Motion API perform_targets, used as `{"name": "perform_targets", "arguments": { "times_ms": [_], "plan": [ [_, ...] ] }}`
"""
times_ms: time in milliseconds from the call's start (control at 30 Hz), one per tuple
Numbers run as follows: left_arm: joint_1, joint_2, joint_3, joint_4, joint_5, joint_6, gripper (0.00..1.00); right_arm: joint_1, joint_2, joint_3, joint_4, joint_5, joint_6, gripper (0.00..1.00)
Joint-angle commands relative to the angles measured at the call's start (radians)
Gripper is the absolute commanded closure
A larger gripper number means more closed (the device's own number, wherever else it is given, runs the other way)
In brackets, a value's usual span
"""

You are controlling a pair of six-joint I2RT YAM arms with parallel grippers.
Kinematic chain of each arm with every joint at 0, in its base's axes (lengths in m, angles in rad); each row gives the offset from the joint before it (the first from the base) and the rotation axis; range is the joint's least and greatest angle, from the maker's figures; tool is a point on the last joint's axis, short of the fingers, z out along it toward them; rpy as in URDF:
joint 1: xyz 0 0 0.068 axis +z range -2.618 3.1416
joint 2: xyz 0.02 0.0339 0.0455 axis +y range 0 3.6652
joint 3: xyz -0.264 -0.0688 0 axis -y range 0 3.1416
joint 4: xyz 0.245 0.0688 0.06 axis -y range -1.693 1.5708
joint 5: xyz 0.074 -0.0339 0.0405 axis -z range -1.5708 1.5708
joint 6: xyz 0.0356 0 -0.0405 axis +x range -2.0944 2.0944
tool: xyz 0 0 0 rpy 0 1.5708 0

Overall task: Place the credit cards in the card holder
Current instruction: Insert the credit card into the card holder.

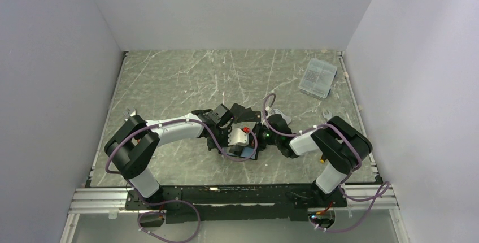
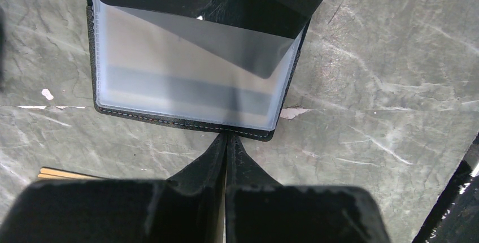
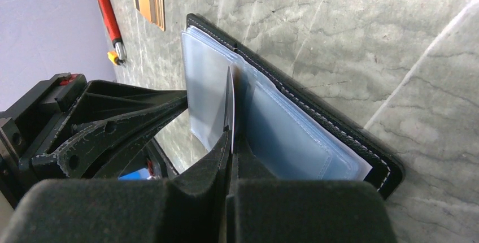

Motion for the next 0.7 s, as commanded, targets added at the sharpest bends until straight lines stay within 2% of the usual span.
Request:
{"name": "perform_targets", "arguments": {
  "times_ms": [0,300,667],
  "plan": [
    [-0.024,0.027,-0.024,-0.036,0.073,-0.016,0.94,-0.002,0.017,0.007,-0.177,-0.001,-0.074,1.00],
    [-0.024,0.022,-0.025,-0.036,0.068,-0.011,0.94,-0.037,0.038,0.068,-0.267,-0.067,-0.149,1.00],
    [-0.024,0.024,-0.016,-0.038,0.063,-0.010,0.94,-0.044,0.091,0.087,-0.286,-0.109,-0.171,1.00]
  ]
}}
